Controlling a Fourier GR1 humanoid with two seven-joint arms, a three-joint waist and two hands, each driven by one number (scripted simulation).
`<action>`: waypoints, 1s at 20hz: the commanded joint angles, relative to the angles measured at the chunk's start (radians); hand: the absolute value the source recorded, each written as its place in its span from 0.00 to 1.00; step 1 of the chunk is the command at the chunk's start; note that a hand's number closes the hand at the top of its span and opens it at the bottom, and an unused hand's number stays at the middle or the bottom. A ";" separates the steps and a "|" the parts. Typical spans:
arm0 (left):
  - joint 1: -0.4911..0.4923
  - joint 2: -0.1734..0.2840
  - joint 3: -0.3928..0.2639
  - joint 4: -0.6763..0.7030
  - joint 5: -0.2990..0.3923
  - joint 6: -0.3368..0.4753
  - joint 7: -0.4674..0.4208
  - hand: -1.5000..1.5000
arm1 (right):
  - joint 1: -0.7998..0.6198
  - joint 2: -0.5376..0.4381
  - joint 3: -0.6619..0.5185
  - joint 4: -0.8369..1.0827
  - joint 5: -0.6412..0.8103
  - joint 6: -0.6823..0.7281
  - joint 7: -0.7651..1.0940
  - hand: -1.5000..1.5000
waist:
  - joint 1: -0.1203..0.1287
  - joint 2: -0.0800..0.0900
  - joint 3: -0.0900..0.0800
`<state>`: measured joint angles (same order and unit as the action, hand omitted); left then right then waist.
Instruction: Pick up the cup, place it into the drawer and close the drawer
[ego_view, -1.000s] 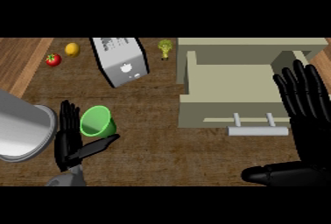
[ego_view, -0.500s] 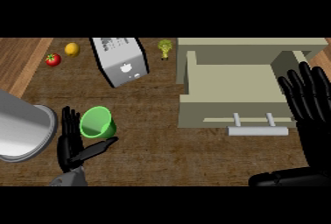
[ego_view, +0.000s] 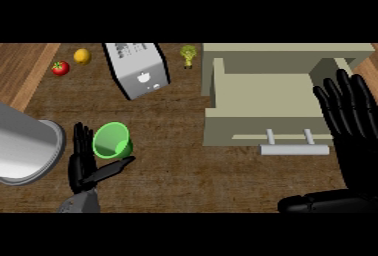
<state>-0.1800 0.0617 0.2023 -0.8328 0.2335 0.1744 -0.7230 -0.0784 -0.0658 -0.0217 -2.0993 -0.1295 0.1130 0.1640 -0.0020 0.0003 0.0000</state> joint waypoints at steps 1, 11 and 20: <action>-0.067 0.022 0.020 0.094 0.017 -0.033 -0.041 0.00 | -0.018 0.016 0.019 0.016 0.025 -0.021 0.002 0.00 | 0.000 0.000 0.000; -0.118 0.037 0.047 0.214 0.064 -0.114 -0.115 0.00 | -0.017 -0.011 -0.022 -0.006 -0.009 -0.001 0.020 0.00 | -0.001 0.000 0.000; -0.195 0.084 0.099 0.476 0.096 -0.335 -0.250 0.00 | -0.005 -0.014 -0.017 -0.050 -0.041 0.005 0.063 0.00 | -0.009 0.002 -0.001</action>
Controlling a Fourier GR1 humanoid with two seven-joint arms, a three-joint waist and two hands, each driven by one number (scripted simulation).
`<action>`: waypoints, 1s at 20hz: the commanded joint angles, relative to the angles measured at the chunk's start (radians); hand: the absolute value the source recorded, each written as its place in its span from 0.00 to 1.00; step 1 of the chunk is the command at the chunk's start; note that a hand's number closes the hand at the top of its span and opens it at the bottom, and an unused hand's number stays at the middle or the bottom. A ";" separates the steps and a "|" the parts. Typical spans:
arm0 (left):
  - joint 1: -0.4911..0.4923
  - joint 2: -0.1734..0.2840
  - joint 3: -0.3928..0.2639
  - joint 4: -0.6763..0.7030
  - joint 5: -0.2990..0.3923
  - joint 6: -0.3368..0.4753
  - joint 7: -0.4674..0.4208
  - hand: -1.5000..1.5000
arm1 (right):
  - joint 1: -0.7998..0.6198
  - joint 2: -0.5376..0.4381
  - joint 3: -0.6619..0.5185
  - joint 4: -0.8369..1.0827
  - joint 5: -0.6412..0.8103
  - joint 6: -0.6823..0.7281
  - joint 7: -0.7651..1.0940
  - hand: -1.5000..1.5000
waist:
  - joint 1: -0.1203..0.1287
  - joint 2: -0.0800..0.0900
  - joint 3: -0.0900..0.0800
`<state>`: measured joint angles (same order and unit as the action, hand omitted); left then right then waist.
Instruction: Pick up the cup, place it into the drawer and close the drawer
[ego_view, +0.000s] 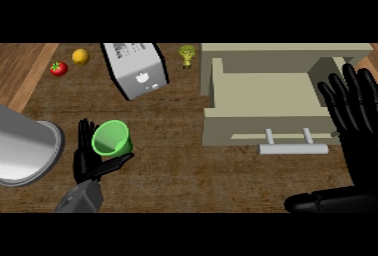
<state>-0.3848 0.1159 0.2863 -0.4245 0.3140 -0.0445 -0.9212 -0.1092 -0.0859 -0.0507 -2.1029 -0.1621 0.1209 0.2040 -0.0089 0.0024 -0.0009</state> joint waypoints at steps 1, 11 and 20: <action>-0.029 -0.003 0.005 0.076 0.008 -0.096 -0.064 0.00 | 0.038 0.001 -0.005 0.008 -0.005 0.022 -0.039 0.00 | -0.002 0.001 0.000; -0.084 -0.012 -0.003 0.092 0.004 -0.159 -0.133 1.00 | -0.055 -0.013 -0.017 0.014 -0.006 -0.012 0.036 0.00 | 0.000 0.000 0.000; -0.065 0.035 -0.025 0.044 -0.030 -0.164 -0.171 1.00 | -0.013 -0.023 -0.045 0.080 -0.007 0.036 -0.083 0.00 | 0.005 0.000 0.001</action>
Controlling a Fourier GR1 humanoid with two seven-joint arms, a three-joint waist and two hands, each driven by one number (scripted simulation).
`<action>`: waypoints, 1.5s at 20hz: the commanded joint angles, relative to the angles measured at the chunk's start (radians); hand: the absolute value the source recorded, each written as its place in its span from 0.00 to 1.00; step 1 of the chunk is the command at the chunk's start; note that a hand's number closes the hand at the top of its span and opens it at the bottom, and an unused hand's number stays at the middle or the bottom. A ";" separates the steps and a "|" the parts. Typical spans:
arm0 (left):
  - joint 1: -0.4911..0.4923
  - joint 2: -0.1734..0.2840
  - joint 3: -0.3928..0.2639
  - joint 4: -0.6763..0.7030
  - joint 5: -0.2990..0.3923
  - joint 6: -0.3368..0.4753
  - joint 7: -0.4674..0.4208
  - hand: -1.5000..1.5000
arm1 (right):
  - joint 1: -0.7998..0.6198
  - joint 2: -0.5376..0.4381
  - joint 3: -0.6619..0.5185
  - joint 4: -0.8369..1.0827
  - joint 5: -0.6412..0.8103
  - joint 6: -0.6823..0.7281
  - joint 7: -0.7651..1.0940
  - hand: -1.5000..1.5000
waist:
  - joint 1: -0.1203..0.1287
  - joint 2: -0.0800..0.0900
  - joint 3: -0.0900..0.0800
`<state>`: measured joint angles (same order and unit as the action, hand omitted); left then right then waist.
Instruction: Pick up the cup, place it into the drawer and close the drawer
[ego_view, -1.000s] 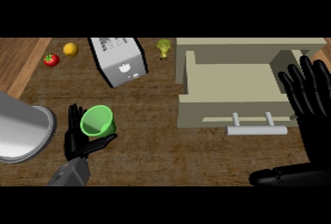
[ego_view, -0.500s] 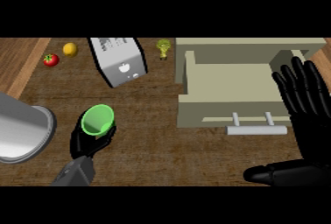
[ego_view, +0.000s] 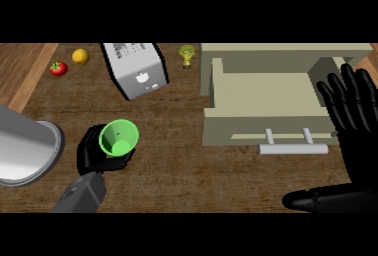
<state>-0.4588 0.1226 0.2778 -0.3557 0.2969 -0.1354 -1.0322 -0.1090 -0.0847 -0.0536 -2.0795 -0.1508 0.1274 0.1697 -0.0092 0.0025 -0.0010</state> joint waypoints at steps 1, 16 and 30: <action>0.070 -0.020 -0.046 -0.066 -0.030 -0.053 -0.093 1.00 | 0.013 0.003 0.003 -0.024 0.015 -0.015 0.019 0.00 | 0.008 -0.003 0.001; 0.149 -0.030 -0.204 -0.561 -0.034 -0.089 0.186 1.00 | 0.072 -0.026 -0.042 -0.105 -0.059 0.016 0.063 0.00 | 0.018 -0.012 0.003; 0.049 -0.120 -0.310 -1.105 -0.020 0.175 0.692 1.00 | -0.045 -0.020 -0.047 0.002 -0.031 -0.019 0.074 0.00 | 0.010 -0.004 0.001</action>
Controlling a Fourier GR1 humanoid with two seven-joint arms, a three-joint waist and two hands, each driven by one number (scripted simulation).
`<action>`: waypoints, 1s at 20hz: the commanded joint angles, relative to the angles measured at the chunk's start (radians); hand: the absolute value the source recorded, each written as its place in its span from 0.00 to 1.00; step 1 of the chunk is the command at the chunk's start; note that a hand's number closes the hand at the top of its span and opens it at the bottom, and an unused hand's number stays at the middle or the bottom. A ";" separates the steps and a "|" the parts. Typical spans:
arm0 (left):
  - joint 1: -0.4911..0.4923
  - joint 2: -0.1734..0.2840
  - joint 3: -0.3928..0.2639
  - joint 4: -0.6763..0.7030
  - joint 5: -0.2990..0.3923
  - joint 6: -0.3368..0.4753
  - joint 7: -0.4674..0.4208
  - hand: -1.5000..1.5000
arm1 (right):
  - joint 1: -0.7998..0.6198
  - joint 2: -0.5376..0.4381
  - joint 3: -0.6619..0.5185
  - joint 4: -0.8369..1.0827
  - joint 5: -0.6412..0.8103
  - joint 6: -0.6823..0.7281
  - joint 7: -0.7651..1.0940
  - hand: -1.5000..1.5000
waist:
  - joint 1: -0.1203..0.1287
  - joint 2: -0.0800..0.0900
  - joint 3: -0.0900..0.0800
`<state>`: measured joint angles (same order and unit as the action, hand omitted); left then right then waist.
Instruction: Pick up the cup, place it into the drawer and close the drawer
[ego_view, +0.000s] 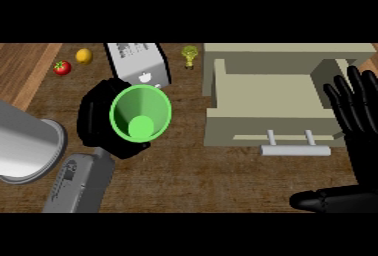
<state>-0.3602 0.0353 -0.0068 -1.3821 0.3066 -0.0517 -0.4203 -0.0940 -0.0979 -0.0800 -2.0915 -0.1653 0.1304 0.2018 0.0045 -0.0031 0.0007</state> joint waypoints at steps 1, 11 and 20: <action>-0.102 -0.011 -0.009 -0.052 -0.017 0.068 0.108 1.00 | 0.023 -0.005 -0.022 0.079 -0.005 0.040 -0.091 0.00 | -0.006 0.003 0.000; -0.402 -0.034 -0.057 0.102 -0.100 0.253 0.212 1.00 | -0.068 -0.026 -0.042 0.059 -0.033 0.011 0.002 0.00 | -0.013 0.004 0.000; -0.562 -0.035 -0.083 0.271 -0.087 0.299 0.232 1.00 | 0.053 0.018 -0.006 -0.004 0.006 0.013 -0.067 0.00 | -0.018 0.004 0.000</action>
<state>-0.8743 0.0038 -0.0463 -1.1769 0.2117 0.2070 -0.1817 -0.0576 -0.0904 -0.0822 -2.0775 -0.1587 0.1509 0.1461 -0.0120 0.0010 0.0004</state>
